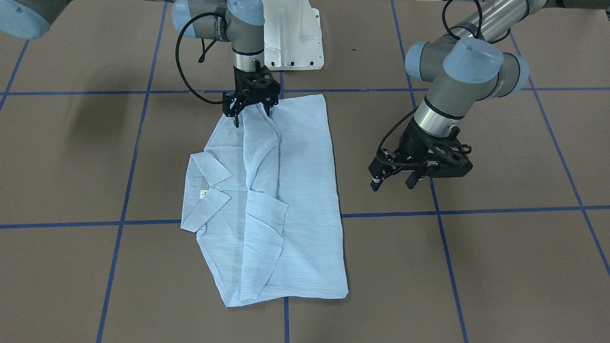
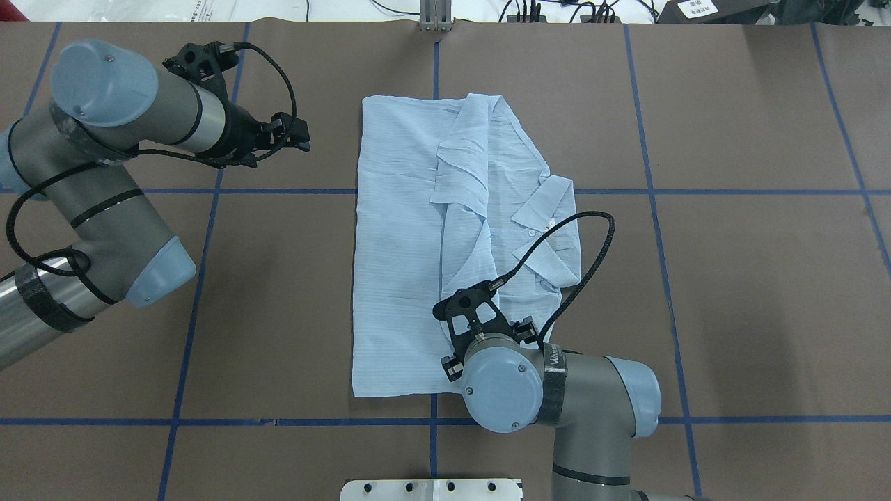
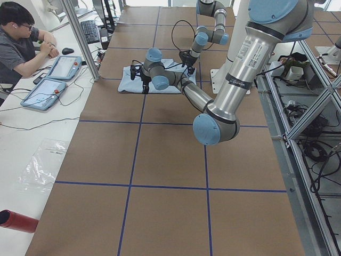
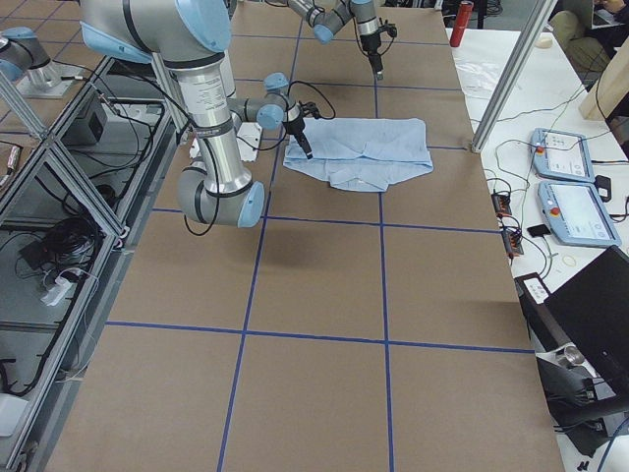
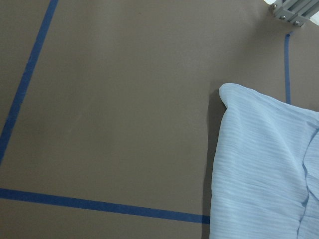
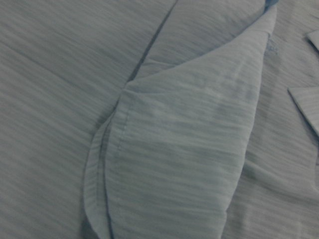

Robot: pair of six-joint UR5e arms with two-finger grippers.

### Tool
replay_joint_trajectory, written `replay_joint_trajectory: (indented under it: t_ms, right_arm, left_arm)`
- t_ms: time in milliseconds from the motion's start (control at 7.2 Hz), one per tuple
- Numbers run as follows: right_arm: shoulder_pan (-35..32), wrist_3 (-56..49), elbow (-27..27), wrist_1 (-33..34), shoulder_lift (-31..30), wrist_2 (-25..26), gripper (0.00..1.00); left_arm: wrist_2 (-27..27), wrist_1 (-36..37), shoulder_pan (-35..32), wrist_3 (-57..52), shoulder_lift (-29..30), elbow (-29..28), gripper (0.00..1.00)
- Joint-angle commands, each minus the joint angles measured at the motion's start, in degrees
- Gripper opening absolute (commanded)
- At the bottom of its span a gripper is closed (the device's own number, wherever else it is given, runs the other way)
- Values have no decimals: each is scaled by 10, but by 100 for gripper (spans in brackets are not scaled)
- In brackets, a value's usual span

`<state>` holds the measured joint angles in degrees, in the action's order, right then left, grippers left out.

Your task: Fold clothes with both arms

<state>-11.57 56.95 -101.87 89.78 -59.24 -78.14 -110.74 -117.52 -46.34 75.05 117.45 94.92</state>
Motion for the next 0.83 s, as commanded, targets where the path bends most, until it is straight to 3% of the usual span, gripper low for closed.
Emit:
replay_joint_trajectory:
  t_ms: [0,417,694]
  right_arm:
    - [-12,0,-11,3,-17,-4,100]
    - [-16,-1,-81,3,-102,-11,100]
    - [-17,-1,-100,1,-164,-12,100]
  left_arm:
    - [0,0,3,2,2,0,100]
    - [-8,0,11,17,5,5,100]
    - [-8,0,13,23,8,4,100]
